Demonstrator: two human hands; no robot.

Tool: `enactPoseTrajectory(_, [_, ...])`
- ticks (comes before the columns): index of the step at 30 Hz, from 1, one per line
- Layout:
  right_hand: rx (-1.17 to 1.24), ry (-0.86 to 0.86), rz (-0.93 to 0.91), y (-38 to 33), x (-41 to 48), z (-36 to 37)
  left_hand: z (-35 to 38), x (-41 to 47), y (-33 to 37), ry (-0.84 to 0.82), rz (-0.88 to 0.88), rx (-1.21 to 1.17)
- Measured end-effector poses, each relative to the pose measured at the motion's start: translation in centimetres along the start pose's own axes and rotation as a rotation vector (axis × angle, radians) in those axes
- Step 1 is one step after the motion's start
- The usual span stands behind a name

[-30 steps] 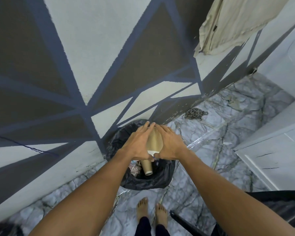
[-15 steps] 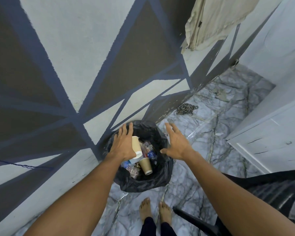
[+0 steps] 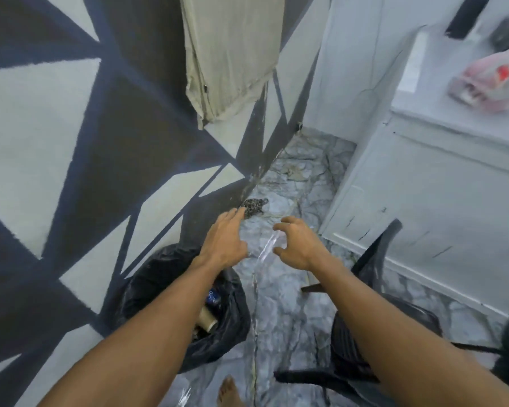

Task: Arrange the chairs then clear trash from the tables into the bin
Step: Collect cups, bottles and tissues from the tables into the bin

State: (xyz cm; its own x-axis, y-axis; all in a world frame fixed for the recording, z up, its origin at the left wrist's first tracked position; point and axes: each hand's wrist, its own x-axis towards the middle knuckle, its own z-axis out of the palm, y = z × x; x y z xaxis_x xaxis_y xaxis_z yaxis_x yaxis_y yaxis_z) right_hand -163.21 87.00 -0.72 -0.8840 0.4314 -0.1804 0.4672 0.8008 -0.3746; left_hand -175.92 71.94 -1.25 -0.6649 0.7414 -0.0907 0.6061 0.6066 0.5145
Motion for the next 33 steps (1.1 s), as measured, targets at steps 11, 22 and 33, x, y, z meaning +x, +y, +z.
enactPoseTrajectory(11, [0.137, 0.37, 0.484, 22.3, -30.0, -9.9, 15.2, -8.2, 34.3, -0.255, 0.638, 0.022])
enactPoseTrajectory(22, [0.245, 0.548, 0.852, 35.9, -52.2, -10.1, 29.6, -18.7, 55.4, -0.52, 1.024, 0.147])
enactPoseTrajectory(33, [0.225, 0.596, 1.107, 47.4, -58.2, -12.5, 38.7, -16.3, 67.3, -0.568, 1.109, 0.146])
